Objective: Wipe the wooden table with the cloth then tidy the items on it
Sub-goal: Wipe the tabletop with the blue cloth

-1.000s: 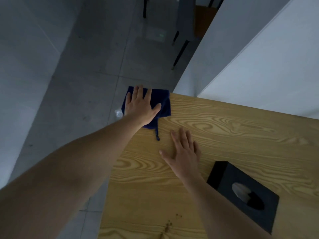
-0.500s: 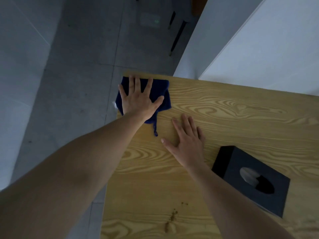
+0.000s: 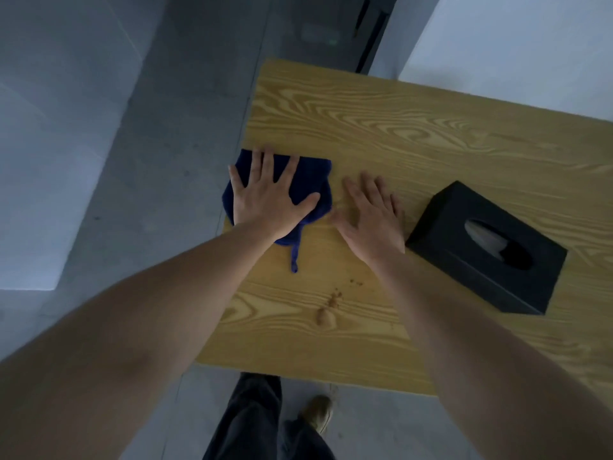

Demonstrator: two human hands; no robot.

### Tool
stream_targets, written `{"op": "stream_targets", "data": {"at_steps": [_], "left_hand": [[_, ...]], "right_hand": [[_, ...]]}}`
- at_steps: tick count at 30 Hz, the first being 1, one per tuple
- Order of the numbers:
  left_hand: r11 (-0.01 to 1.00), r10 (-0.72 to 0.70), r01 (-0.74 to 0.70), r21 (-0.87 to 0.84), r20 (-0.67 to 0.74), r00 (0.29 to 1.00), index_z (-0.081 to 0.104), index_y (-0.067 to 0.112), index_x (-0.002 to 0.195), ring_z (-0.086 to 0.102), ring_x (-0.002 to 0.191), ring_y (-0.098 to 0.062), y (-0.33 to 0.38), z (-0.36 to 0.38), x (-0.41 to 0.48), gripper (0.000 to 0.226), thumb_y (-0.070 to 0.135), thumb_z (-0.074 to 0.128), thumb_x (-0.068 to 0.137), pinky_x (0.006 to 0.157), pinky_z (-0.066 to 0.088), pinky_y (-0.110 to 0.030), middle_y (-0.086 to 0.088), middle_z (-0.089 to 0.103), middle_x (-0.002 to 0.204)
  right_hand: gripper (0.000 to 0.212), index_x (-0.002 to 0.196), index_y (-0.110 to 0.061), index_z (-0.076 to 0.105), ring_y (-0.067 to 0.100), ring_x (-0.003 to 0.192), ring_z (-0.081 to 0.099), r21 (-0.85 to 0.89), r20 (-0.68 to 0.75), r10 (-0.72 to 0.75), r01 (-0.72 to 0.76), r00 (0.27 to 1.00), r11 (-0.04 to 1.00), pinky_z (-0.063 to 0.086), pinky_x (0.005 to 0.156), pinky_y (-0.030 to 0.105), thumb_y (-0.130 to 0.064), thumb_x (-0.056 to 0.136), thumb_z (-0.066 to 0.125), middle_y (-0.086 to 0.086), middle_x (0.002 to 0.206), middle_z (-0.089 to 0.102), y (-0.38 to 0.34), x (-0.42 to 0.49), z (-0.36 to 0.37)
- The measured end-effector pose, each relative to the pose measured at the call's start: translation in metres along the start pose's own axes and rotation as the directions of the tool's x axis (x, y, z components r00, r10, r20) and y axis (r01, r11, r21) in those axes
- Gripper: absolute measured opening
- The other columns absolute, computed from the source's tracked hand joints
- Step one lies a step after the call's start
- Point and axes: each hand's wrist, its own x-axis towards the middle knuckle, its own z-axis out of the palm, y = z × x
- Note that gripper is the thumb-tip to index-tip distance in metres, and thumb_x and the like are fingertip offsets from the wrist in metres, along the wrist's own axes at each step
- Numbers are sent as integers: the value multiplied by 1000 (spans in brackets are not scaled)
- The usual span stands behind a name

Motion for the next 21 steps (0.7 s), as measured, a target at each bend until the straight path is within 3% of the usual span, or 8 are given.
{"op": "stream_targets", "data": {"at_steps": [11,21], "left_hand": [[1000,-21,21,22,-11,1000,1,41,166,-10,162,-26,-8,35,-145,93,89,14,88,126,-1,-66,-10,-5,177],[1000,-14,14,-4,-27,1000,2,37,166,-8,163,-27,-11,57,-213,88,83,18,93,129,-2,-59,-10,-4,177]], "right_hand": [[71,164,-40,20,18,162,-1,-14,-10,-74,74,997,997,2,130,43,-65,100,37,-6,176,8,16,-50,10],[70,164,-37,23,19,162,0,11,11,-98,98,995,995,4,129,44,-62,102,41,-4,176,9,22,-63,11]]}}
